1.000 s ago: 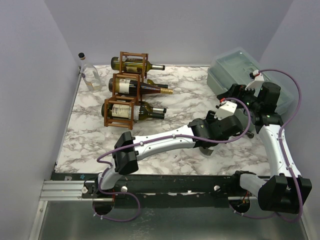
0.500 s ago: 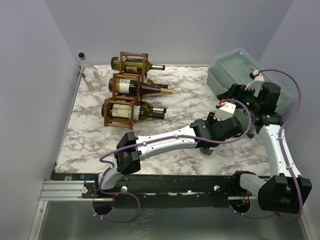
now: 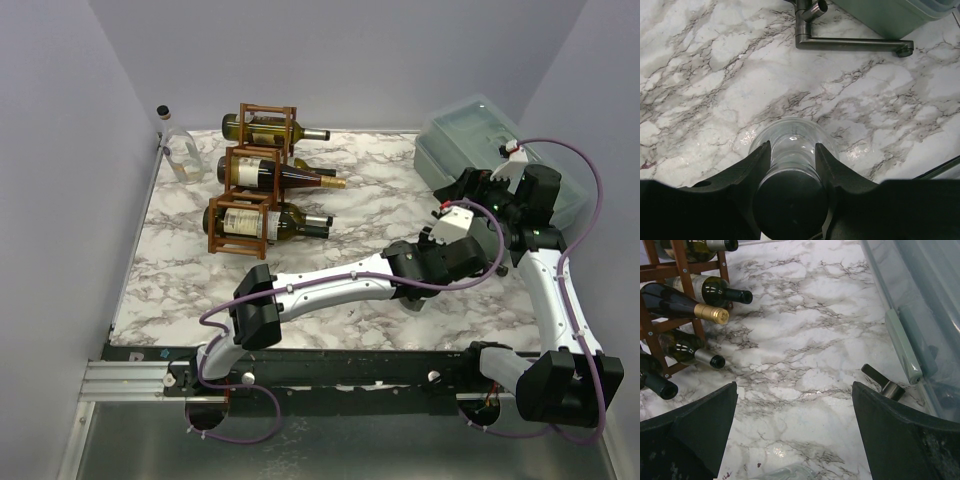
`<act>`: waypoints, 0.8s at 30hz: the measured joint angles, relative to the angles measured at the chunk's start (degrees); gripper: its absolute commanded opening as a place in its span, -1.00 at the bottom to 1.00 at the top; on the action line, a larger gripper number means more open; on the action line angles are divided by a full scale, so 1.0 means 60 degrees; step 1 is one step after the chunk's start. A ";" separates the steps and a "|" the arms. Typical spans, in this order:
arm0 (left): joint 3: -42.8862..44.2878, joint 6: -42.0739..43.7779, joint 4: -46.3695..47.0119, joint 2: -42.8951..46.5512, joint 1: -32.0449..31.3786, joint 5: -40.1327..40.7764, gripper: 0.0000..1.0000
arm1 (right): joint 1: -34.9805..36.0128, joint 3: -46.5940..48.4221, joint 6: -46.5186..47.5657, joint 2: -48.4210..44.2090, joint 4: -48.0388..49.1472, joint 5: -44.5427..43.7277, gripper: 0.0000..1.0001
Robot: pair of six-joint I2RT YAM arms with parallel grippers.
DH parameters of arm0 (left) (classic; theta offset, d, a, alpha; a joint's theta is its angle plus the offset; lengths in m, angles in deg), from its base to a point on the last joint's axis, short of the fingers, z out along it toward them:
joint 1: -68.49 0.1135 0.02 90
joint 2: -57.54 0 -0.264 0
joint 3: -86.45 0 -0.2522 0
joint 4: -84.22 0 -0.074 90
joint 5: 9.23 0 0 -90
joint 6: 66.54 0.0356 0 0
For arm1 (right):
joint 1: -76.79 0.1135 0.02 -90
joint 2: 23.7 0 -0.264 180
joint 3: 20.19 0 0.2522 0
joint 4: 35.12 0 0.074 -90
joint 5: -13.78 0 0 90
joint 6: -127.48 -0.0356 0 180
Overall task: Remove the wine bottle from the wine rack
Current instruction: Move the wine bottle to the center of the board.
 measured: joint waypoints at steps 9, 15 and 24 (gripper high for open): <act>0.0000 0.0189 -0.0015 0.0000 -0.0069 0.0011 -1.00 | 0.0000 0.0000 0.0004 0.0000 0.0000 0.0000 1.00; -0.0772 0.0481 0.0470 0.0466 -0.0146 0.0033 -1.00 | 0.0000 0.0000 0.0004 0.0000 0.0000 -0.0004 1.00; -0.3501 0.1402 0.1279 0.2433 -0.0273 -0.0197 -1.00 | 0.0000 0.0000 0.0004 0.0000 0.0000 0.0000 0.99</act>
